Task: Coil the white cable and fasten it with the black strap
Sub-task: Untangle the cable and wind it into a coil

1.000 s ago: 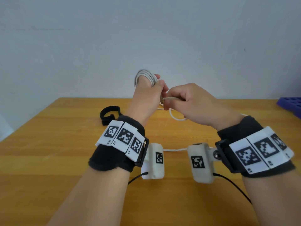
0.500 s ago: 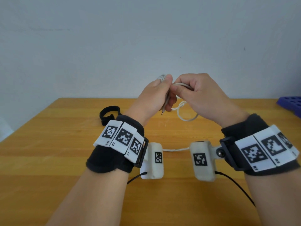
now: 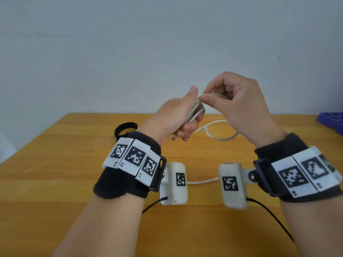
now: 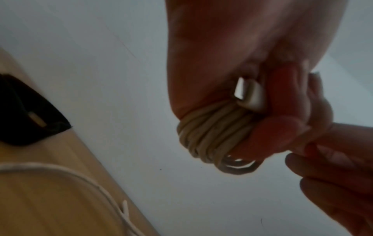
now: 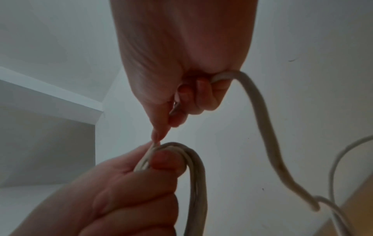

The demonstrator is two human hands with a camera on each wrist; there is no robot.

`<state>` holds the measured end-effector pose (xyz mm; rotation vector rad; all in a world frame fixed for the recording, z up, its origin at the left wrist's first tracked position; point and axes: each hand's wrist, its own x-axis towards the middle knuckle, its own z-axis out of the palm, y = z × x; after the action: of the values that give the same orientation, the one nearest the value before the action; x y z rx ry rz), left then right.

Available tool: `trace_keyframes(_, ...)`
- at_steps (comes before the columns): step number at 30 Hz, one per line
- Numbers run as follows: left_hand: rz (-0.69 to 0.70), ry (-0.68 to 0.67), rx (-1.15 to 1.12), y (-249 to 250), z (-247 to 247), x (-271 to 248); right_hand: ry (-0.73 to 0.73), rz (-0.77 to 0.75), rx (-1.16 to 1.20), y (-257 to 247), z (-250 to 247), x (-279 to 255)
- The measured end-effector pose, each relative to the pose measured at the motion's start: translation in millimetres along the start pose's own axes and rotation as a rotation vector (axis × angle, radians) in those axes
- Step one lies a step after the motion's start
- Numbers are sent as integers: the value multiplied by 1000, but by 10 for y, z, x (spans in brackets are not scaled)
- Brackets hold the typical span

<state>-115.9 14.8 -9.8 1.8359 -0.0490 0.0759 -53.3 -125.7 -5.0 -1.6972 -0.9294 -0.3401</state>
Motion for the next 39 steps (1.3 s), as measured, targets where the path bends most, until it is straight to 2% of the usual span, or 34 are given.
trace_keyframes(3, 23, -71, -51, 15, 17, 1, 46, 18, 22, 53, -4, 4)
trace_keyframes(12, 58, -125, -206, -6, 0, 26, 41, 114, 62, 125, 36, -10)
trace_keyframes(19, 94, -130, -332, 0, -24, 30, 10, 162, 73, 176, 66, -11)
trace_keyframes(30, 190, -96, -542, 47, -9, 26, -97, 339, 95, 215, 125, -59)
trace_keyframes(39, 174, -44, -697, 59, 130, 37, -139, 434, 53, 186, 206, -116)
